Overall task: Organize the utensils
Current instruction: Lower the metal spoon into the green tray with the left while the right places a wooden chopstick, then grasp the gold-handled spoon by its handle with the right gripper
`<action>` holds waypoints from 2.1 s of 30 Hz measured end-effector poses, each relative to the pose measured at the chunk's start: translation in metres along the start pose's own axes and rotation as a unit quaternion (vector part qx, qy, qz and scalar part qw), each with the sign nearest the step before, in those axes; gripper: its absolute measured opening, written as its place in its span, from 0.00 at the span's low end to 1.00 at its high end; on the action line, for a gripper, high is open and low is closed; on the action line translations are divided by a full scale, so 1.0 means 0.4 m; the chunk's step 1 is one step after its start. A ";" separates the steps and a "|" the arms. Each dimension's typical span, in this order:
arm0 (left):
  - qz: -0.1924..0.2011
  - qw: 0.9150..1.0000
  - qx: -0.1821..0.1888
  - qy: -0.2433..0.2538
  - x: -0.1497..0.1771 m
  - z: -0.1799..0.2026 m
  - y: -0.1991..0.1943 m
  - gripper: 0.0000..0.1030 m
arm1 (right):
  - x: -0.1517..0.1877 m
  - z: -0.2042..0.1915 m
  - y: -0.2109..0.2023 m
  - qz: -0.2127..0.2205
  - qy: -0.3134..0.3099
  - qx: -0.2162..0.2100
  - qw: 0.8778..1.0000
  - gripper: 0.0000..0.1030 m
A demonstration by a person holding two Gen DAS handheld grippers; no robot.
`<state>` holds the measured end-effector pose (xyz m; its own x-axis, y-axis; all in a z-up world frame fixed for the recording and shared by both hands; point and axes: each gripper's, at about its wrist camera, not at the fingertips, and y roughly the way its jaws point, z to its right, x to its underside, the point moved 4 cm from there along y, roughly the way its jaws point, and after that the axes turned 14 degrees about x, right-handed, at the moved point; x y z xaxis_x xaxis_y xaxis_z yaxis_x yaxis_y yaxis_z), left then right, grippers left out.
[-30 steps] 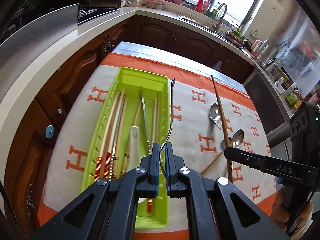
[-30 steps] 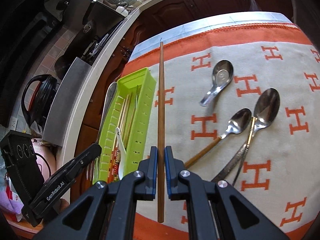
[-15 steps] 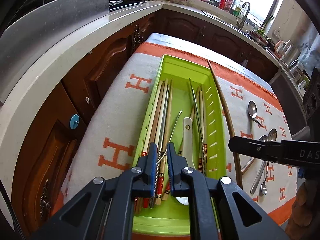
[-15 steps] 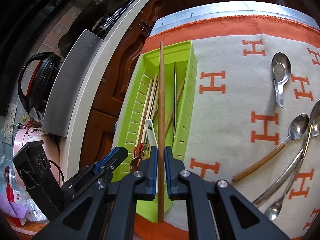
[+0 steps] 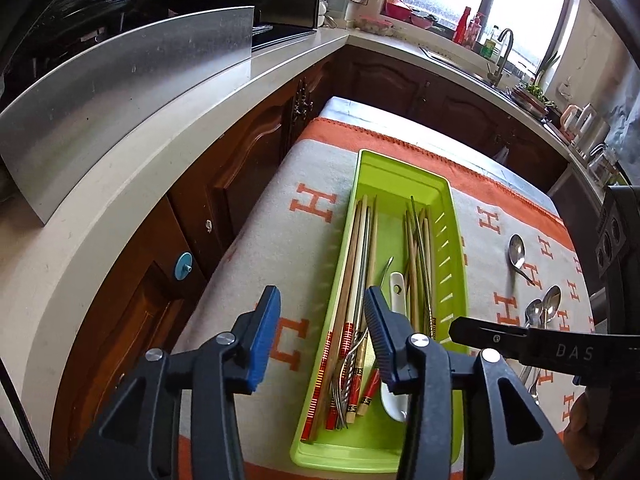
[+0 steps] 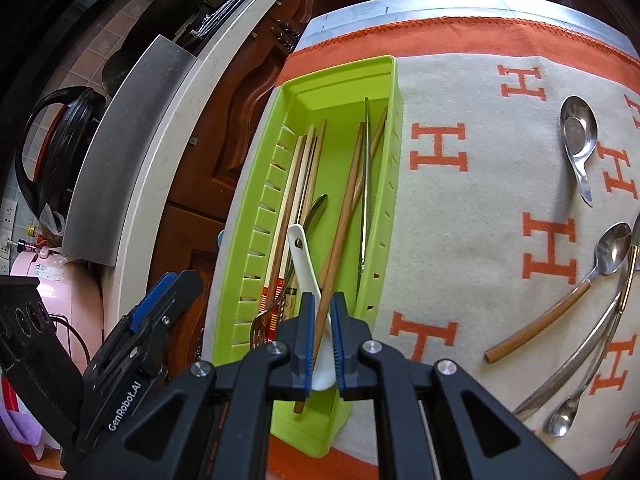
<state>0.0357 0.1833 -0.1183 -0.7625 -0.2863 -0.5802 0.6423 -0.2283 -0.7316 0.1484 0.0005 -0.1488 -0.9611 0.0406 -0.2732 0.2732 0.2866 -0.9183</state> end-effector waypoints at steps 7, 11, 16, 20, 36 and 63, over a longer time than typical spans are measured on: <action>-0.023 1.000 0.004 0.004 0.024 0.018 0.021 0.42 | 0.027 0.020 -0.030 0.032 -0.029 0.028 0.999 0.08; -0.029 0.999 0.008 0.020 0.033 0.051 0.027 0.46 | 0.047 0.038 -0.053 0.056 -0.051 0.050 0.996 0.08; -0.037 0.998 0.014 0.042 0.039 0.104 0.031 0.47 | 0.067 0.075 -0.081 0.078 -0.061 0.062 0.993 0.08; -0.046 0.997 0.031 0.059 0.043 0.149 0.036 0.48 | 0.083 0.111 -0.110 0.097 -0.067 0.074 0.990 0.08; -0.072 0.983 0.103 0.135 0.074 0.378 0.095 0.72 | 0.124 0.357 -0.167 0.123 0.029 0.084 0.988 0.09; -0.125 0.976 0.116 0.134 0.141 0.431 0.213 0.74 | 0.118 0.451 -0.061 0.127 0.045 0.129 0.982 0.18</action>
<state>0.0607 -0.0127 -0.1517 -0.8702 0.0526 -0.4898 0.4104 -0.4726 -0.7799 0.1036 -0.1771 -0.1910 -0.8571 0.1668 -0.4874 0.4950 0.0051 -0.8689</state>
